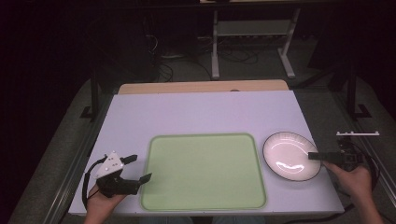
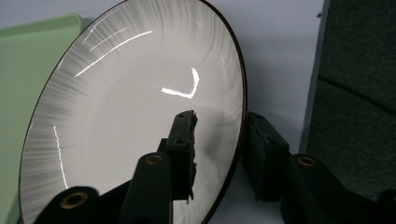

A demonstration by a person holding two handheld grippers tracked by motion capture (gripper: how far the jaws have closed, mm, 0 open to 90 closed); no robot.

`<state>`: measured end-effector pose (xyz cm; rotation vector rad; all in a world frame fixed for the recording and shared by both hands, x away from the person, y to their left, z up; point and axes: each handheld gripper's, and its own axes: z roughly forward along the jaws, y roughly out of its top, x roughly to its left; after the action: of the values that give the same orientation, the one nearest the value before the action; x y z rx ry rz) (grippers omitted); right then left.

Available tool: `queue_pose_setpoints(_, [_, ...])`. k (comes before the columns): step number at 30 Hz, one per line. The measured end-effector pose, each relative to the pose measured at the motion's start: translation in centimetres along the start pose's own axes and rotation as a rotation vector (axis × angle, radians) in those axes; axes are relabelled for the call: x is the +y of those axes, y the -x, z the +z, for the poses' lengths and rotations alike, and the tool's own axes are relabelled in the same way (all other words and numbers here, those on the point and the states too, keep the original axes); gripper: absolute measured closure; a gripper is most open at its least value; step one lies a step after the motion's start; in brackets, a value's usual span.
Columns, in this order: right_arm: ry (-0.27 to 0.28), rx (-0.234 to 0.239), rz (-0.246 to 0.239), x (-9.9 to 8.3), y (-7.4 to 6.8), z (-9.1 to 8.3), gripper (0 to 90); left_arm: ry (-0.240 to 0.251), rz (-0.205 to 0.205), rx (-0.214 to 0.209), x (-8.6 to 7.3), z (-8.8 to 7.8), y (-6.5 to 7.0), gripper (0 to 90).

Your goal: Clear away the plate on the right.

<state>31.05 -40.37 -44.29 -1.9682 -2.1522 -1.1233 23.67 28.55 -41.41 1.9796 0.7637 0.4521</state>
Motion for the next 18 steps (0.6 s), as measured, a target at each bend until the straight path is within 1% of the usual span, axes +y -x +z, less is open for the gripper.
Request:
queue_pose_setpoints(2, [-0.013, -0.006, 0.004, 0.1, 0.0, 0.2, 70.3, 0.001, 0.000, 0.000, 0.0, 0.0, 0.0, 14.9])
queue_pose_setpoints(4, [-0.018, 0.012, 0.034, 0.1, 0.4, 0.2, 73.4, 0.000, 0.000, 0.001, 0.0, 0.0, 0.0, 14.9])
queue_pose_setpoints(5, [-0.018, 0.012, 0.034, 0.1, 0.4, 0.2, 73.4, -0.001, 0.001, 0.000, 0.0, 0.0, 0.0, 14.9])
queue_pose_setpoints(9, [-0.017, 0.063, 0.082, 0.1, 1.2, 0.2, 76.9, -0.001, -0.001, -0.001, 0.0, 0.0, 0.0, 14.9])
queue_pose_setpoints(10, [-0.017, 0.063, 0.082, 0.1, 1.2, 0.2, 76.9, -0.001, -0.001, -0.001, 0.0, 0.0, 0.0, 14.9])
queue_pose_setpoints(11, [-0.019, 0.071, 0.093, 0.1, 1.3, 0.1, 77.5, -0.002, -0.001, -0.001, 0.0, 0.0, 0.0, 14.9])
queue_pose_setpoints(13, [-0.018, 0.095, 0.112, 0.1, 1.6, 0.1, 78.7, -0.002, 0.000, 0.000, 0.0, 0.0, 0.0, 14.9])
queue_pose_setpoints(18, [-0.025, 0.101, 0.116, 0.2, 1.7, 0.1, 79.4, -0.004, -0.002, 0.003, 0.0, 0.0, -0.1, 14.9])
